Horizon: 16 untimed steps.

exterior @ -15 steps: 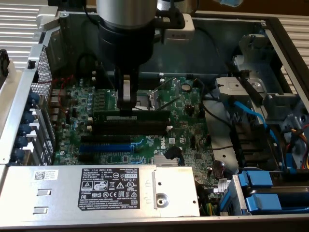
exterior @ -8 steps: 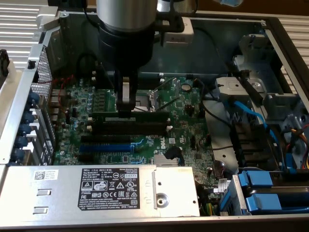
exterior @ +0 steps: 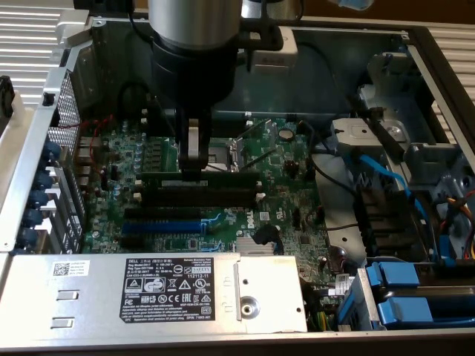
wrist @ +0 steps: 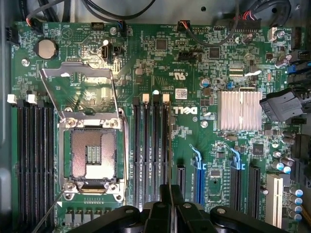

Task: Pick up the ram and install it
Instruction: 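Insert the ram into the slot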

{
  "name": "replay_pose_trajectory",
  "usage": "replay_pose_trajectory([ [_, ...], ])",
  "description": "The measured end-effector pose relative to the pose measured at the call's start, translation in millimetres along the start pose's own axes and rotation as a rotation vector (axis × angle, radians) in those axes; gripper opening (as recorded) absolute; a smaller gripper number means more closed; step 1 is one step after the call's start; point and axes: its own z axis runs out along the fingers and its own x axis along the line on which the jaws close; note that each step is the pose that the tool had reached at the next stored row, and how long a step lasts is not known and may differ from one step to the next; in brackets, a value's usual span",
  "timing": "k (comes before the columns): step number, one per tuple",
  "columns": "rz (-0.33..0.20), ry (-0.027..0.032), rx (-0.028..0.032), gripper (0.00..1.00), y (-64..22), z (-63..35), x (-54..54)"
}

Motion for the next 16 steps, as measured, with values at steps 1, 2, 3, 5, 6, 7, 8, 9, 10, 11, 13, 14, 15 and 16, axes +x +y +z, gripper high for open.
replay_pose_trajectory([
  [1, 0.0, 0.0003, -0.0002, 0.12, 0.0, 0.5, 0.1],
  [2, 0.0, 0.0001, -0.0001, 0.12, 0.0, 0.9, 0.0],
  [3, 0.0, -0.0002, 0.0001, 0.12, 0.0, 1.2, 0.0],
  [5, 0.0, -0.0002, 0.0001, 0.12, 0.0, 2.0, 0.3],
  [6, 0.0, -0.0001, 0.0001, 0.12, 0.1, 2.5, 0.4],
  [7, 0.0, 0.0, 0.0001, 0.12, 0.1, 2.9, 0.5],
  [8, 0.0, -0.0001, 0.0002, 0.12, 0.0, 3.2, 0.6],
  [9, 0.0, -0.0002, 0.0002, 0.12, 0.0, 3.5, 0.7],
  [10, 0.0, -0.0001, 0.0002, 0.12, 0.0, 3.9, 0.9],
  [11, 0.0, -0.0001, 0.0002, 0.12, 0.0, 4.3, 1.3],
  [13, 0.0, 0.0, 0.0001, 0.12, -0.1, 4.9, 3.2],
  [14, 0.0, 0.0, 0.0002, 0.12, -0.4, 5.1, 3.9],
  [15, 0.0, -0.0001, 0.0002, 0.12, -0.5, 5.2, 3.9],
  [16, 0.0, -0.0001, 0.0002, 0.12, -0.5, 5.5, 3.9],
])
